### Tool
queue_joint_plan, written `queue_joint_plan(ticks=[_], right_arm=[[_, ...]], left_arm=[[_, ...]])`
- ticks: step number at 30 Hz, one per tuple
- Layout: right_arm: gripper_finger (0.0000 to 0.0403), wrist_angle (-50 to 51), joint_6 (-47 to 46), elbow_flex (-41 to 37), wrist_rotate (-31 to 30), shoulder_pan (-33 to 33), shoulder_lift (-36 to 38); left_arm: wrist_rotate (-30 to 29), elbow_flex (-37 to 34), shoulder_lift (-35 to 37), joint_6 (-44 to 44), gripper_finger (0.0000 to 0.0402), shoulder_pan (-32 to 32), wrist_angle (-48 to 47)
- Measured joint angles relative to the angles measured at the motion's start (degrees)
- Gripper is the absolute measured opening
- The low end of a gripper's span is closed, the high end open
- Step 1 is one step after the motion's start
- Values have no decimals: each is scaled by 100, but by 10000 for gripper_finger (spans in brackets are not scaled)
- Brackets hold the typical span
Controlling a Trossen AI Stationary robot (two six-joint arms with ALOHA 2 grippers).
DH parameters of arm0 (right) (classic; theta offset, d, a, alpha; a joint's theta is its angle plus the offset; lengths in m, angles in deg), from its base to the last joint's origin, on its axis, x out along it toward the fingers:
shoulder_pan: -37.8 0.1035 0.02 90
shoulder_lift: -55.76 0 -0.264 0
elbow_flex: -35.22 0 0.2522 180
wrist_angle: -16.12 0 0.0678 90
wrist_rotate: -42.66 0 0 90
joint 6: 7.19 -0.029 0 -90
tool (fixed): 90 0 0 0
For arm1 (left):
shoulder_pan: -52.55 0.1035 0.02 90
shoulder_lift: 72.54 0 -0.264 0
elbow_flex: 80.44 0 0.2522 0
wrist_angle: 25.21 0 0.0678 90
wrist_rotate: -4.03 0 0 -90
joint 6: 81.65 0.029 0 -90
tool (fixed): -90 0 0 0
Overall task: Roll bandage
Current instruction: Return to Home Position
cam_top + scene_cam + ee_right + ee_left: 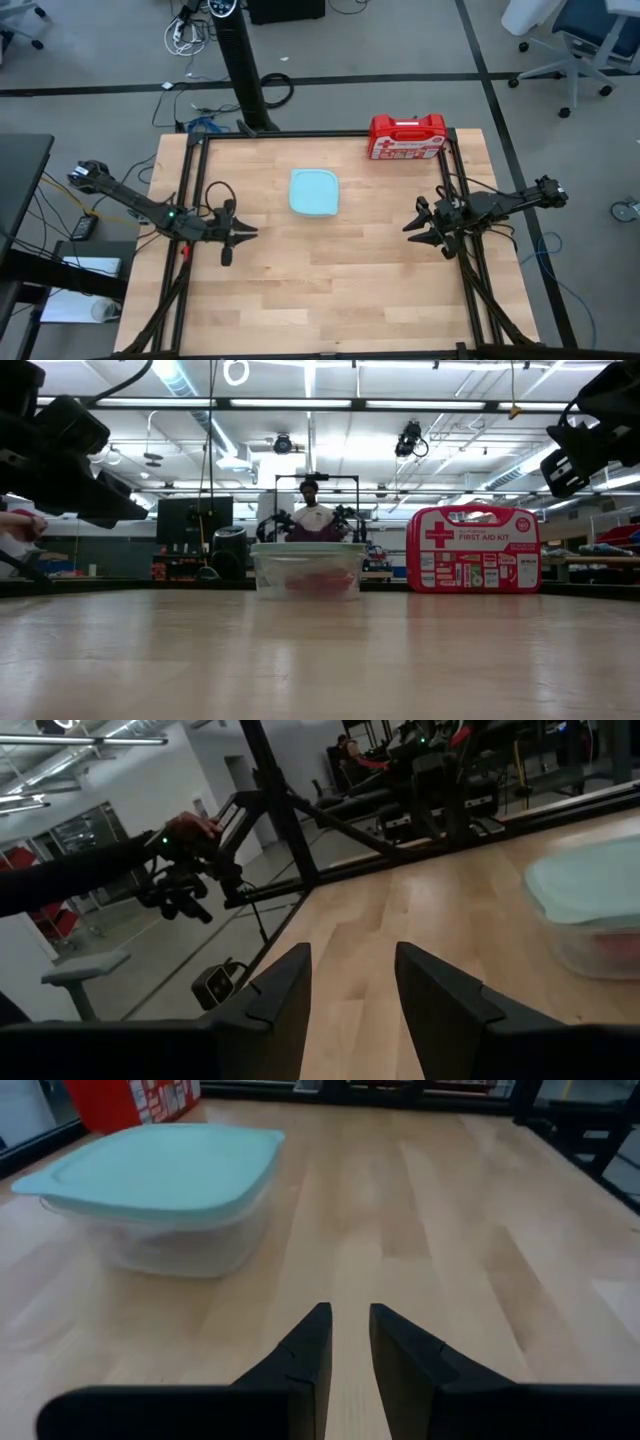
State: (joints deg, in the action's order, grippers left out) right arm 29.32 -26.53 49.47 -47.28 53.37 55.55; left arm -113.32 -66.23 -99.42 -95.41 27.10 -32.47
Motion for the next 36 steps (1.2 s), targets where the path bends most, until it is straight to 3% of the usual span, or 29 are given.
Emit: queue_joint_plan(ticks=[21,36], right_arm=[[150,4,-2,-5,9,238,0],[150,7,-2,-9,9,106,0]], left_arm=[[13,-2,1138,0,76,10,-297],[23,-2,1522,0,76,601,-304]])
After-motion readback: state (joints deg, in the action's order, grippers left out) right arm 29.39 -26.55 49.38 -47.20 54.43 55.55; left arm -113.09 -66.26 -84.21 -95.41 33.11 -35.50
